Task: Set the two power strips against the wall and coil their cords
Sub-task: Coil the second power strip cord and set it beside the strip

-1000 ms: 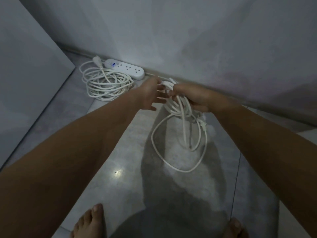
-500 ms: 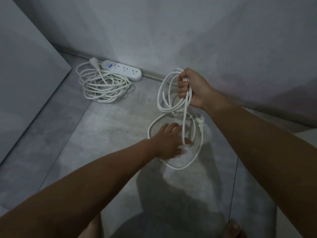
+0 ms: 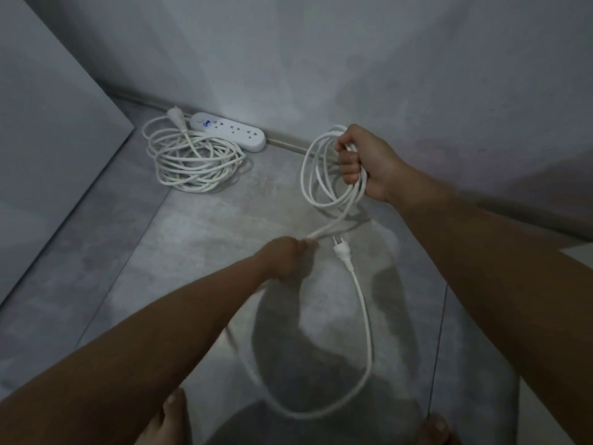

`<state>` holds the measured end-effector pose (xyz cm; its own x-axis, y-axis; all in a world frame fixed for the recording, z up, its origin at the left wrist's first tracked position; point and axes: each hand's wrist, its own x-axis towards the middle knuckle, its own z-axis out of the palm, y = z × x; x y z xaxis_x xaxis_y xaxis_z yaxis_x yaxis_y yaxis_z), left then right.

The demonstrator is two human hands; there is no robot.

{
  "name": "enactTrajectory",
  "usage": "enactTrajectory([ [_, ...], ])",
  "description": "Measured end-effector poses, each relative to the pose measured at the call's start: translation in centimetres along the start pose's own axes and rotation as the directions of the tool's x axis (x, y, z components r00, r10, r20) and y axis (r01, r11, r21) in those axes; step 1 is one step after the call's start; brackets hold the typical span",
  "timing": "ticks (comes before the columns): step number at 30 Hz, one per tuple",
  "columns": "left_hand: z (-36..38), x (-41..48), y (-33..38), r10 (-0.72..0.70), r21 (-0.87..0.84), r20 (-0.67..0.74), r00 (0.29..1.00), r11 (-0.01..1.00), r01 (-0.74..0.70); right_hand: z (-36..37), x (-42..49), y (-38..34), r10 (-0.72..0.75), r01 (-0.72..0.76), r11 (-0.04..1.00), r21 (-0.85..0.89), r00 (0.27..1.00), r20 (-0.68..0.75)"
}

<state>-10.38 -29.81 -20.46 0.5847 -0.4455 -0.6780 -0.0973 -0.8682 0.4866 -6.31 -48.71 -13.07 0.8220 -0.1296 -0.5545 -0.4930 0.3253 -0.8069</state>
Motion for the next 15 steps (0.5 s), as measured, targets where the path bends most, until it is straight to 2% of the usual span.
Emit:
enactTrajectory([
  [1,-0.8,0.6,-0.4,-0.118,-0.22,0.002,0.993,0.969,0.116,0.1,0.0,0.2,-0.002,0.002,1.0,-0.024,1.0,0.002],
  [2,-1.9,0.8,-0.3,-0.212,-0.523,0.026,0.977,0.83,0.194,0.3,-0.1,0.5,-0.004,0.004,0.999,-0.052,1.0,0.004],
  [3,-2.8,0.9,0.0,-0.268,-0.719,0.059,0.962,0.656,0.227,0.5,-0.2,0.6,-0.008,0.008,0.996,-0.087,1.0,0.006],
  [5,-4.7,1.6,0.9,-0.312,-0.898,0.14,0.94,0.36,0.253,0.8,-0.3,0.8,-0.022,0.022,0.986,-0.167,1.0,0.004],
  [6,-5.7,1.5,1.7,-0.288,-0.936,0.171,0.942,0.252,0.247,0.9,-0.4,0.9,-0.026,0.026,0.979,-0.2,1.0,0.004],
  [8,-7.5,1.5,3.0,-0.236,-0.963,0.215,0.948,0.109,0.246,1.0,-0.7,1.0,-0.022,0.023,0.97,-0.243,1.0,0.008],
  [10,-8.9,1.7,3.9,-0.21,-0.97,0.232,0.95,0.021,0.242,1.1,-0.9,1.2,0.0,0.006,0.964,-0.264,1.0,0.022],
  [15,-10.0,2.1,5.9,-0.201,-0.989,0.115,0.973,0.063,0.13,2.2,-1.4,2.0,0.084,-0.047,0.973,-0.225,0.984,0.159],
])
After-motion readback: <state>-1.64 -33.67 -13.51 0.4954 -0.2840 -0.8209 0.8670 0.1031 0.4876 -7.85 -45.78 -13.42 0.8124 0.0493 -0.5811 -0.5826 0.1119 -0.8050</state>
